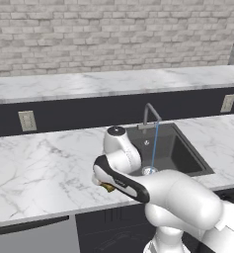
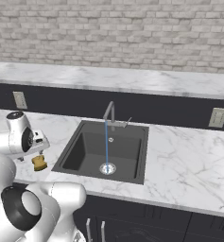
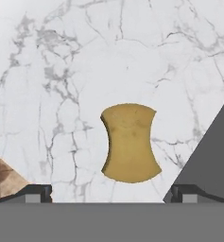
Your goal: Soak the sponge with water for a few seconds and then drop it inside the sink.
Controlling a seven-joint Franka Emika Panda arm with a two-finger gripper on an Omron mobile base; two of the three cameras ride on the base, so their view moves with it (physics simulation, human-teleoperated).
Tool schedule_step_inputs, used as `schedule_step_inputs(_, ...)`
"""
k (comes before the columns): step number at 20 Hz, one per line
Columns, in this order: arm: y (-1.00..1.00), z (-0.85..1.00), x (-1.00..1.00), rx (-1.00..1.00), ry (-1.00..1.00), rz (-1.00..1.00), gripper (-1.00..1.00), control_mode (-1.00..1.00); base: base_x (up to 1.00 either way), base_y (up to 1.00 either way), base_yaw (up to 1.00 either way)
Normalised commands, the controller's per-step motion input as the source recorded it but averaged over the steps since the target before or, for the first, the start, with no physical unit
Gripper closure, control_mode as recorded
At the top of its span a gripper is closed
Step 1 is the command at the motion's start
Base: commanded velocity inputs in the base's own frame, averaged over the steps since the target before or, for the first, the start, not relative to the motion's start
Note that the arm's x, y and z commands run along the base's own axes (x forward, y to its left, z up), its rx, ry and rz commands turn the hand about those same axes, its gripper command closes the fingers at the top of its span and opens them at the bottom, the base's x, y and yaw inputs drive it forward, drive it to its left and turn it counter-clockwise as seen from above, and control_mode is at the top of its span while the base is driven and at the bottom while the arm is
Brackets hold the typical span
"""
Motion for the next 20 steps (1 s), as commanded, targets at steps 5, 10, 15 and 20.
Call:
schedule_step_inputs(5, -0.12, -0.04, 0.04, 0.00, 0.02, 0.00, -1.00, -1.00, 0.00, 0.00, 0.00)
schedule_step_inputs(10, -0.08, -0.08, 0.16, 0.00, 0.01, 0.00, -1.00, -1.00, 0.00, 0.00, 0.00)
schedule_step_inputs(15, 0.00, -0.09, 0.25, 0.00, 0.01, 0.00, -1.00, -1.00, 0.00, 0.00, 0.00)
schedule_step_inputs(20, 0.00, -0.10, 0.25, 0.00, 0.01, 0.00, -1.00, -1.00, 0.00, 0.00, 0.00)
